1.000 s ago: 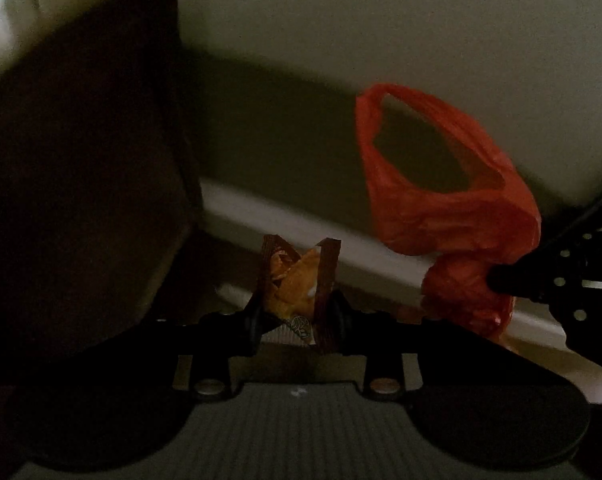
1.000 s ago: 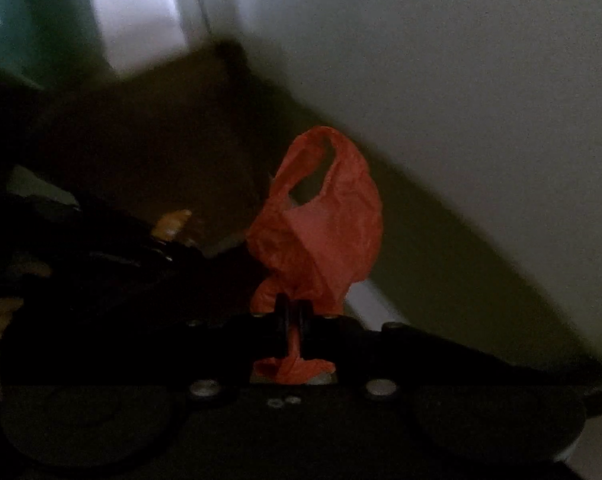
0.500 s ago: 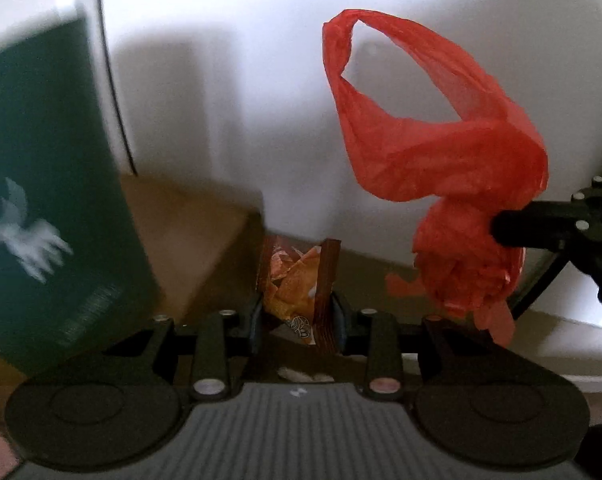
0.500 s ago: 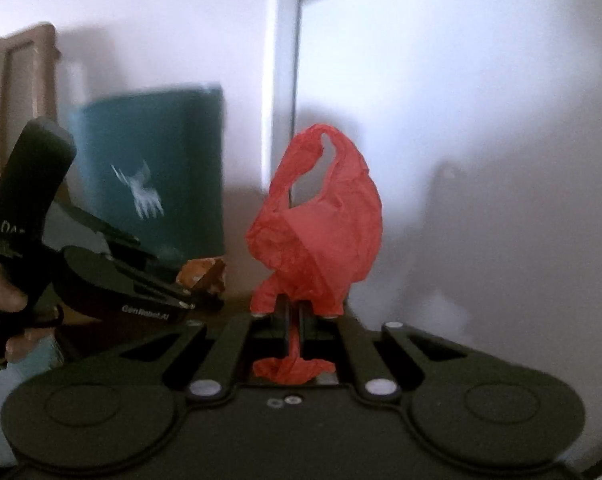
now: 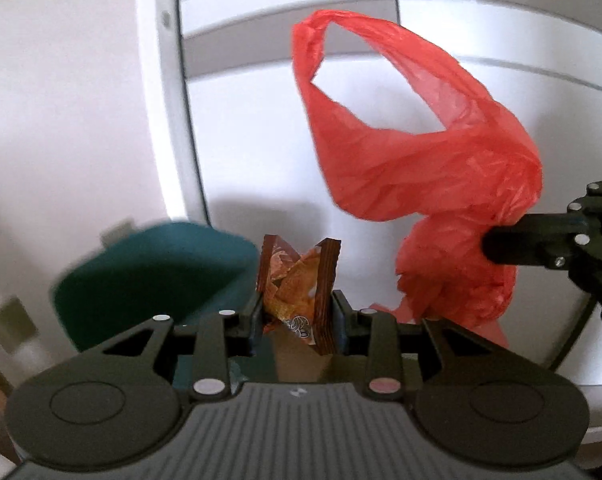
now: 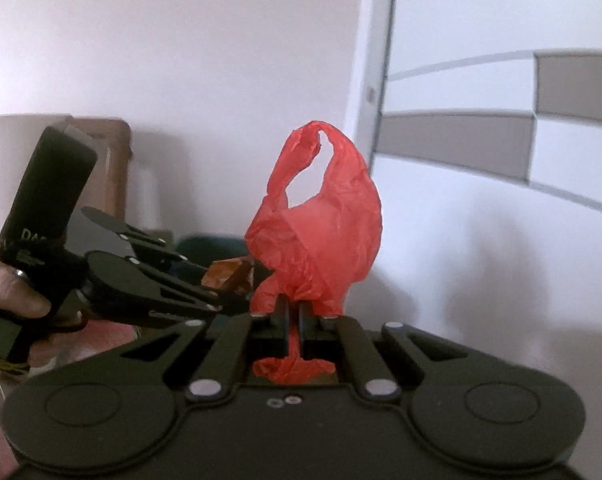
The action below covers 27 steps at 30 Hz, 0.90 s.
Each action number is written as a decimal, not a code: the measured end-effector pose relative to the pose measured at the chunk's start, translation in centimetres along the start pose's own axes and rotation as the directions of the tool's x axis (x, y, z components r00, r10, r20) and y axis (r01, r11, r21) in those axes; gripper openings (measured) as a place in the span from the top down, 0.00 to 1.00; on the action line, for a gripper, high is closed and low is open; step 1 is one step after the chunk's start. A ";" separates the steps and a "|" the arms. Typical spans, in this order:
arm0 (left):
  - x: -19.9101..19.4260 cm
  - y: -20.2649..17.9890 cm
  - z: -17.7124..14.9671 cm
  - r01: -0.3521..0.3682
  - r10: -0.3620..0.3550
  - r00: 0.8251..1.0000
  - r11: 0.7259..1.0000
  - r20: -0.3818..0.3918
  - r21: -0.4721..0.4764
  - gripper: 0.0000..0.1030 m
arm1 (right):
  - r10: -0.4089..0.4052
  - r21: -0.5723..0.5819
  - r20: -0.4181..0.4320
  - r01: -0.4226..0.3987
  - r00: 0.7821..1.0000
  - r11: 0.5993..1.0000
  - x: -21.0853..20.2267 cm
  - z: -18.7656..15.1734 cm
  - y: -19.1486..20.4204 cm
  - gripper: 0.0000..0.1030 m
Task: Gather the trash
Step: 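Lift the bag in the right tool and wrapper in the left tool over the wastebasket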
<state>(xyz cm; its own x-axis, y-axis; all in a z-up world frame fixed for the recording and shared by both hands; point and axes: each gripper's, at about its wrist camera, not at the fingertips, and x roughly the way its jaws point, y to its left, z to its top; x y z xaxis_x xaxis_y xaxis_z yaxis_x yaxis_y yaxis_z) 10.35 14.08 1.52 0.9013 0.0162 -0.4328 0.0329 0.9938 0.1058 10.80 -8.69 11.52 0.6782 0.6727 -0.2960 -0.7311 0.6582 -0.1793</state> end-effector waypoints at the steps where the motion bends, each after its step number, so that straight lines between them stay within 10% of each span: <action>1: -0.6 0.4 0.6 -0.013 0.013 1.000 1.000 0.011 0.009 0.68 | 0.007 -0.002 0.006 -0.007 1.000 1.000 1.8 1.1 1.3 0.97; 12: -1.7 6.1 4.8 -0.172 0.169 0.984 0.984 0.049 0.049 0.68 | 0.038 0.002 0.039 -0.038 0.998 0.999 6.6 7.8 3.4 0.97; 27: 8.4 12.4 4.5 -0.225 0.229 0.954 0.973 -0.195 0.044 0.68 | 0.036 0.041 -0.154 -0.030 0.987 0.999 20.2 7.6 5.4 0.97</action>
<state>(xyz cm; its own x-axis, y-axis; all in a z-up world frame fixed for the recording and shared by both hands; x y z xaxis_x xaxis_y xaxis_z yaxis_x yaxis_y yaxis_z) 20.28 26.01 3.20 0.7828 0.2647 -0.5632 -0.1519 0.9589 0.2397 21.10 11.00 11.67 0.6320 0.6355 -0.4435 -0.7474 0.6512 -0.1320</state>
